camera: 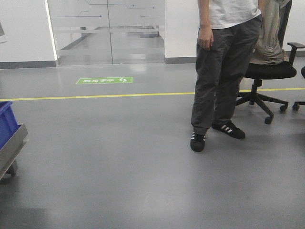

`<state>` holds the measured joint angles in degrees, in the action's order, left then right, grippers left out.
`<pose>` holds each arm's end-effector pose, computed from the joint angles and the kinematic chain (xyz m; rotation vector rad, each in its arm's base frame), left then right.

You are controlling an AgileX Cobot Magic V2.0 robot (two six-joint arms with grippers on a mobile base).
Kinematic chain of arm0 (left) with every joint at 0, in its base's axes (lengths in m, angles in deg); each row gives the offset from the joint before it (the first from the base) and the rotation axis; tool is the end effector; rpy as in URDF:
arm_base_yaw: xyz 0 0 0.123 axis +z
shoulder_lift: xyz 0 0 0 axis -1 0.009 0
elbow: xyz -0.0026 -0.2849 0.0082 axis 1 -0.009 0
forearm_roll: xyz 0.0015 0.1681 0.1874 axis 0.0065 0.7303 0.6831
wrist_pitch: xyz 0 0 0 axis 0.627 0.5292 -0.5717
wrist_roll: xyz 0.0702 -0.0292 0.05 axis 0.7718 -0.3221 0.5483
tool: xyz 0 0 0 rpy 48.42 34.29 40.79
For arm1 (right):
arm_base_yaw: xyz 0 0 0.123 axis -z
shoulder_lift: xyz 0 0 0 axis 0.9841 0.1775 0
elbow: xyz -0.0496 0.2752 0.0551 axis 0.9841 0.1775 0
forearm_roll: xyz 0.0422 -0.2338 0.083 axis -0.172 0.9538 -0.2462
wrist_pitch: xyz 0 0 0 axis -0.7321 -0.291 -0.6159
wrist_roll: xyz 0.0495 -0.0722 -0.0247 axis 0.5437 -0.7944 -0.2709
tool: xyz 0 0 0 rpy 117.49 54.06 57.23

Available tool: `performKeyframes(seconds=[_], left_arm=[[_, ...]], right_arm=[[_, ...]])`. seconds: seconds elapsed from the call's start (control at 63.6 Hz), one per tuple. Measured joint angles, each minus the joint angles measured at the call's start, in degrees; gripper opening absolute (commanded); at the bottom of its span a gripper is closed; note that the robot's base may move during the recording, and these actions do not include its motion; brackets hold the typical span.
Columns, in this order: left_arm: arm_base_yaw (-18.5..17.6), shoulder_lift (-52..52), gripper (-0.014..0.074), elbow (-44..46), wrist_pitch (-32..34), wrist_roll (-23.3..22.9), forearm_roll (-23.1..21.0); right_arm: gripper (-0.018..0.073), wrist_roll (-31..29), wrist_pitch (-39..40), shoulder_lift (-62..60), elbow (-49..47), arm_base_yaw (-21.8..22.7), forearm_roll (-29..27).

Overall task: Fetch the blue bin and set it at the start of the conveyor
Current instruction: 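Hold the bin in both grippers while driving to the red conveyor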

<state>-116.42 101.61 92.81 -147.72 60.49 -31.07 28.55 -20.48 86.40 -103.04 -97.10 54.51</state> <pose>0.3114 -0.1255 0.5163 -0.0711 2.0724 -0.1624 0.3117 0.0761 0.5127 0.0735 2.0301 0.1110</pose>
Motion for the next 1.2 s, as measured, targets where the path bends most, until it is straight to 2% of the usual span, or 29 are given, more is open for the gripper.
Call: performKeyframes(seconds=[1.195], left_arm=[[0.00, 0.00, -0.0111, 0.00, 0.00, 0.00, 0.00]], right_arm=[[-0.0154, 0.00, 0.00, -0.04, 0.00, 0.00, -0.11]])
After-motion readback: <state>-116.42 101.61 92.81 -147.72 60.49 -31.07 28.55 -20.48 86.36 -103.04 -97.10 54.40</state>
